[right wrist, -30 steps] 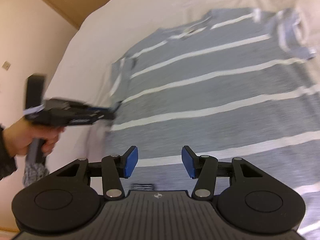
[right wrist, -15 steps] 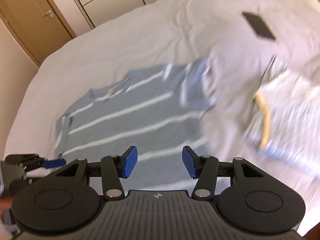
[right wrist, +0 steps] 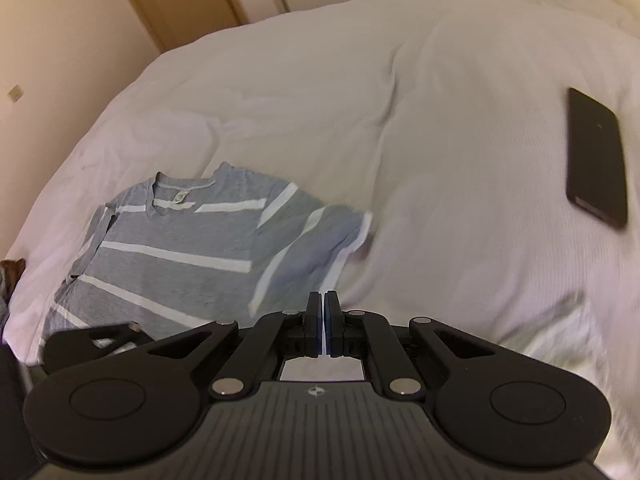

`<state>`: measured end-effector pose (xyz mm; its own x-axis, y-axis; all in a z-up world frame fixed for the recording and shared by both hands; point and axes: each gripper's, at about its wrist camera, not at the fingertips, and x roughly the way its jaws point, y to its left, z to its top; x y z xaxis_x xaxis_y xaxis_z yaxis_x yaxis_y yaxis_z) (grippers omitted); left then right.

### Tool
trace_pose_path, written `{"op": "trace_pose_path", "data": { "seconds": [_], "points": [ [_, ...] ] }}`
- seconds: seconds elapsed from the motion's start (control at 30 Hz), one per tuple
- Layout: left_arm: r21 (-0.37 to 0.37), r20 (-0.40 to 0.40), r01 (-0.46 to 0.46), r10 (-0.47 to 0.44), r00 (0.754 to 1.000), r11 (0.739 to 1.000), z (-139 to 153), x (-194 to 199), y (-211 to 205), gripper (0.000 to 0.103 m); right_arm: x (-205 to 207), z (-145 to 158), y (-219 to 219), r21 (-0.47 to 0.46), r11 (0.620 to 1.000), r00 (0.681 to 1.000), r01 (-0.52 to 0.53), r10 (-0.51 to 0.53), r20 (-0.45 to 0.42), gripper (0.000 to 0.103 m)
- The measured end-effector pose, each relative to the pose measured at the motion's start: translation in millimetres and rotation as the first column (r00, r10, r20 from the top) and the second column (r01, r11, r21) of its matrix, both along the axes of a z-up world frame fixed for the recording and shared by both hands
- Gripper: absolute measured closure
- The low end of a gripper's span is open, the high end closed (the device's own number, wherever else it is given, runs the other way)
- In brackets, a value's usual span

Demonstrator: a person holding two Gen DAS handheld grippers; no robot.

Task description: Fold clothes

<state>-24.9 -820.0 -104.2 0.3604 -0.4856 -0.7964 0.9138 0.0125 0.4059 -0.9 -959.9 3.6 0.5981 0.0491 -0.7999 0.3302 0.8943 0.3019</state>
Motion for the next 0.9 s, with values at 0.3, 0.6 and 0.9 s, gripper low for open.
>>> {"op": "trace_pose_path", "data": {
  "seconds": [0.3, 0.6, 0.9],
  "points": [
    [-0.063, -0.074, -0.055, 0.051, 0.996, 0.996, -3.2, 14.9, -6.5, 0.100, 24.6, -33.8, -54.3, 0.060, 0.991, 0.992, -0.122, 0.123, -0.026, 0.091],
    [-0.129, -0.165, -0.121, 0.099, 0.981, 0.984, -3.5, 31.0, -8.0, 0.101, 97.1, -53.1, -66.9, -0.041, 0.936, 0.937, -0.349, 0.348, -0.017, 0.052],
    [-0.143, -0.210, -0.191, 0.158, 0.965, 0.971, -8.9, 41.0, 6.2, 0.101, 134.8, -88.8, -39.5, -0.072, 0.669, 0.672, -0.740, 0.733, -0.108, 0.052]
  ]
}}
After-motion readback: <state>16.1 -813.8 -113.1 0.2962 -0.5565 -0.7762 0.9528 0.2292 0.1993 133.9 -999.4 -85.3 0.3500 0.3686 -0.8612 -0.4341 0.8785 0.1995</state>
